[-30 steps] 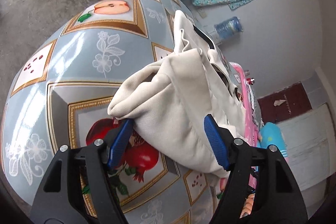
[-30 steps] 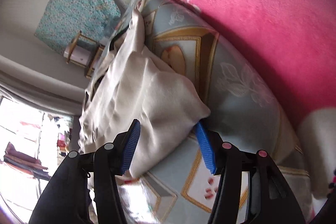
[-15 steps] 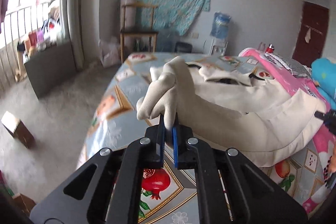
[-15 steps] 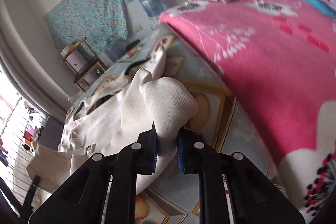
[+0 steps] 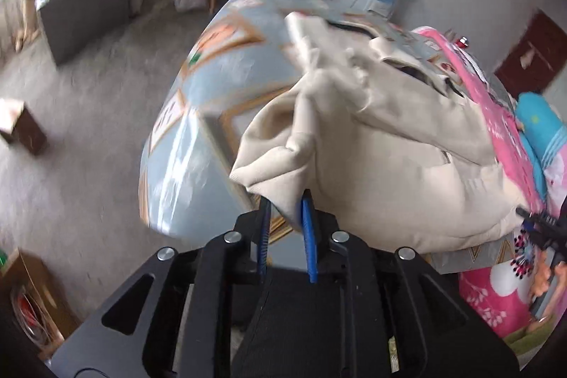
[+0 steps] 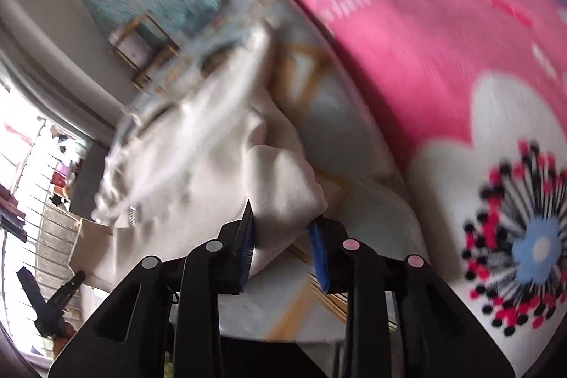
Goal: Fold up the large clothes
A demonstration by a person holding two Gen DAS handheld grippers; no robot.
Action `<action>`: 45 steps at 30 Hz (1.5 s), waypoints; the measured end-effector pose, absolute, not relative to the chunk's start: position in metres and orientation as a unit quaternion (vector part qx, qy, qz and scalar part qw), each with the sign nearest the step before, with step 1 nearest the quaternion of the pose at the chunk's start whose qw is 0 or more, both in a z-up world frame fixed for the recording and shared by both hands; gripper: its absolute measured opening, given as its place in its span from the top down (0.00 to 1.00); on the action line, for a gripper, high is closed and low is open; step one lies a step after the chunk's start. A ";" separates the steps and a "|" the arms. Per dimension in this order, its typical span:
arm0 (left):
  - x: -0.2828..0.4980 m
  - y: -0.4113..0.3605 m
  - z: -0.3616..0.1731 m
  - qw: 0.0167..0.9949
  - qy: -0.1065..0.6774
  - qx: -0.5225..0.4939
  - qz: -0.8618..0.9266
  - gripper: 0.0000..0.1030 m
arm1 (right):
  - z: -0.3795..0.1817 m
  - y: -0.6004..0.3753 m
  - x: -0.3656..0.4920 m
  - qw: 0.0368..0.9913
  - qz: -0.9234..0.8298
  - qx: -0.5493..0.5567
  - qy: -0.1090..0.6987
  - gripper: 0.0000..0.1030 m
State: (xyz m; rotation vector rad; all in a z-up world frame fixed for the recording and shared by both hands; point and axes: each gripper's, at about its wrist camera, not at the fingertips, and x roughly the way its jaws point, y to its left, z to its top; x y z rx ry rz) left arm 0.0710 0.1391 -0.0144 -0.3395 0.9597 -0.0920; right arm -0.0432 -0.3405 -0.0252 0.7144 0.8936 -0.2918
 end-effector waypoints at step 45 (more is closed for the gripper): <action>0.133 -0.022 -0.033 0.907 0.369 0.189 -0.076 0.98 | -0.028 -0.150 0.124 0.878 -0.033 0.044 0.476 0.98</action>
